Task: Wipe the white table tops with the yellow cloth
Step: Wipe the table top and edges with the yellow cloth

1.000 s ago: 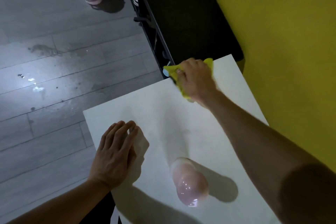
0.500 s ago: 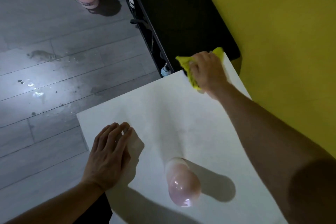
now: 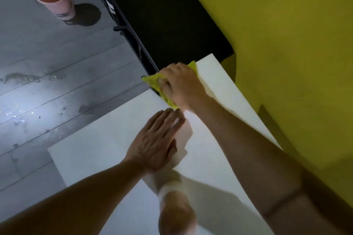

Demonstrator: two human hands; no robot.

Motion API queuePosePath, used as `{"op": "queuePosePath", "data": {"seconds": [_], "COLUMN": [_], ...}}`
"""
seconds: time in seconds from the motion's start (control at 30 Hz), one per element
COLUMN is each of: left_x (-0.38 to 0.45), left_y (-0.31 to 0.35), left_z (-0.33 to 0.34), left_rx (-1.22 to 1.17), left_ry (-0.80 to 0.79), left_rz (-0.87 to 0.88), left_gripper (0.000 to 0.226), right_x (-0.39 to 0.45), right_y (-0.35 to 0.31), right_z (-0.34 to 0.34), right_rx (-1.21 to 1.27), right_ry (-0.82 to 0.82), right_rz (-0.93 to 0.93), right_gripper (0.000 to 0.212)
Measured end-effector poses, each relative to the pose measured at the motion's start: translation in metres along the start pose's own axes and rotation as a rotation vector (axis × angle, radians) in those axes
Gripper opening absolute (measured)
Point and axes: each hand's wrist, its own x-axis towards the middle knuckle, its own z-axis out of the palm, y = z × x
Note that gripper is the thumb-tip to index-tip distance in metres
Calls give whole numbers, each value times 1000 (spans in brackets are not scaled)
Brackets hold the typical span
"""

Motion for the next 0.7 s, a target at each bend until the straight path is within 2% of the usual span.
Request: {"op": "queuePosePath", "data": {"seconds": [0.17,0.3,0.5,0.6,0.7], "left_x": [6,6,5,5,4], "left_y": [2,1,-1,-2,-3], "left_z": [3,6,4,3,3], "left_rx": [37,50,59,61,53], "left_ry": [2,12,-25,-40,-32], "left_rz": [-16,-21,-21,-13,-1], "left_gripper": [62,62,64,65,65], "right_x": [3,16,-20,-76,-147], "right_y": [76,88,80,77,72], "right_z": [-17,-20,-22,-23,-30], "right_rx": [72,176,226,195,130], "right_ry": [139,107,156,180,228], "right_rz": [419,750,830,923,973], "right_gripper": [49,43,42,40,50]}}
